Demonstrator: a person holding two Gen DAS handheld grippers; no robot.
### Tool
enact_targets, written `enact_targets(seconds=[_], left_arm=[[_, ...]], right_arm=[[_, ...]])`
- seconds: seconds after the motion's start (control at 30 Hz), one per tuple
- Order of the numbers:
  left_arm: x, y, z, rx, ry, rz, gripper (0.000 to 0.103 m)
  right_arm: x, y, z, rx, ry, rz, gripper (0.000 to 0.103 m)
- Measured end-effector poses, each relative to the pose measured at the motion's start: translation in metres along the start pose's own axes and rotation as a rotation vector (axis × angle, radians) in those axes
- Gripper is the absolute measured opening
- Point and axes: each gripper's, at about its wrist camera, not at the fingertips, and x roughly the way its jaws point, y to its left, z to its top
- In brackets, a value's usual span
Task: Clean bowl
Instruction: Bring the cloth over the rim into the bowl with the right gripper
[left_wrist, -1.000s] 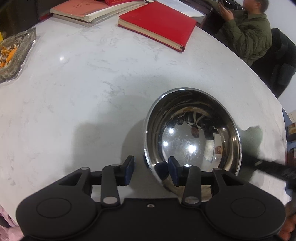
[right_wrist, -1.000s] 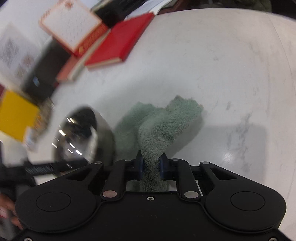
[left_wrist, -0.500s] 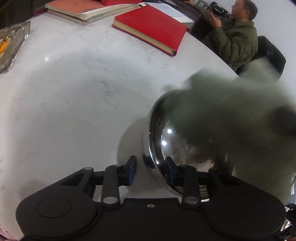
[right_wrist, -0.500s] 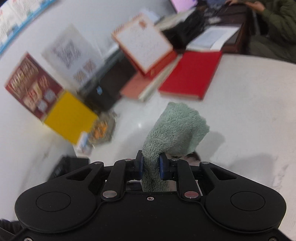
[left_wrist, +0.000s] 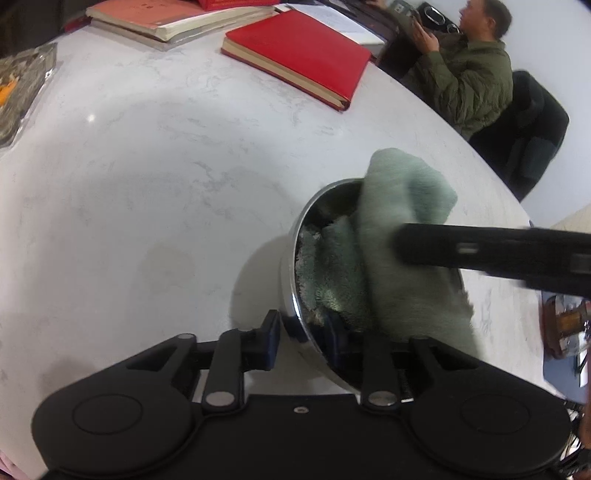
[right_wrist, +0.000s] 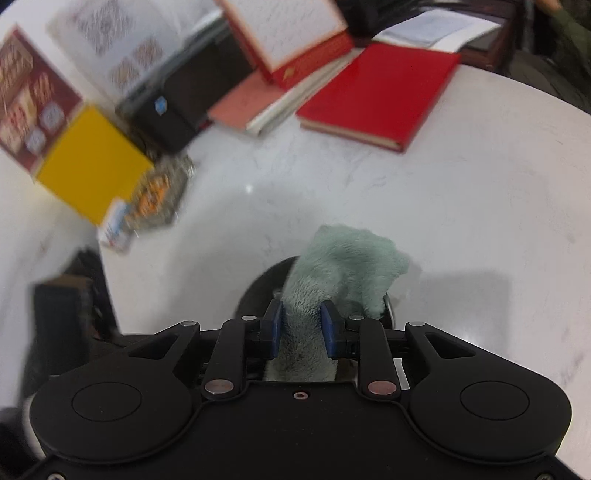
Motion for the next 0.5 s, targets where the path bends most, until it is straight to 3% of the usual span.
enact_targets(seconds=[0.07, 0.17, 0.37, 0.5], left_arm=[[0.0, 0.0, -0.001, -0.008, -0.005, -0.002, 0.022], [0.001, 0.001, 0.0, -0.008, -0.003, -0.009, 0.021], [0.005, 0.003, 0.005, 0.002, 0.008, -0.028, 0.021], [0.007, 0.009, 0.012, 0.009, 0.029, -0.04, 0.021]], right_arm=[[0.012, 0.004, 0.003, -0.043, 0.02, -0.023, 0.022], [0.03, 0.003, -0.002, -0.139, 0.077, -0.123, 0.02], [0.024, 0.005, -0.021, -0.167, 0.171, -0.113, 0.02], [0.032, 0.005, -0.011, -0.164, 0.157, -0.079, 0.02]])
